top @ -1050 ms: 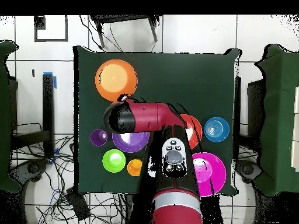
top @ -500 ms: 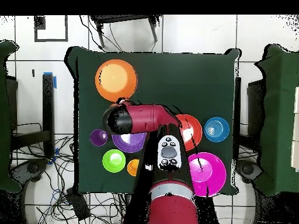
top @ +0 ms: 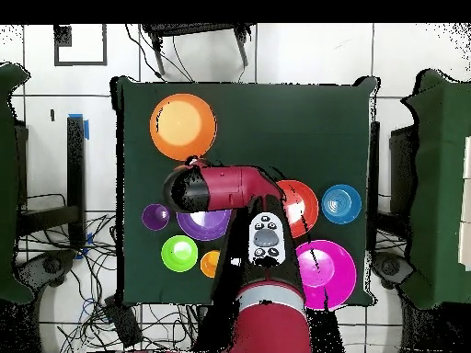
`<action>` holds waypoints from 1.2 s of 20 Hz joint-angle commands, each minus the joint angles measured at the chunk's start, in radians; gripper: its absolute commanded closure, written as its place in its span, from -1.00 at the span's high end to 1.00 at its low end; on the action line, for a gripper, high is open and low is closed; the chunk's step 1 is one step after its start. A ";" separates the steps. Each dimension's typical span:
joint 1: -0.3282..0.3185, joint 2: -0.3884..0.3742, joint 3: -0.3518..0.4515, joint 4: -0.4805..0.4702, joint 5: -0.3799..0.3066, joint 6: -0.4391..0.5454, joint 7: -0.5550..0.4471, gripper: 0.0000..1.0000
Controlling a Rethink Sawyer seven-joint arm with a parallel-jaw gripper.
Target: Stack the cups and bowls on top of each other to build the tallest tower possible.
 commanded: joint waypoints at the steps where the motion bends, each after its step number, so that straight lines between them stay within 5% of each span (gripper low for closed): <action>1: -0.004 -0.040 0.013 -0.039 -0.051 0.101 -0.034 1.00; 5: -0.039 -0.080 0.011 -0.005 -0.068 0.092 -0.067 1.00; 13: -0.210 -0.237 0.144 0.192 -0.092 0.103 -0.230 1.00; 24: -0.390 -0.232 0.296 0.217 -0.203 0.088 -0.304 1.00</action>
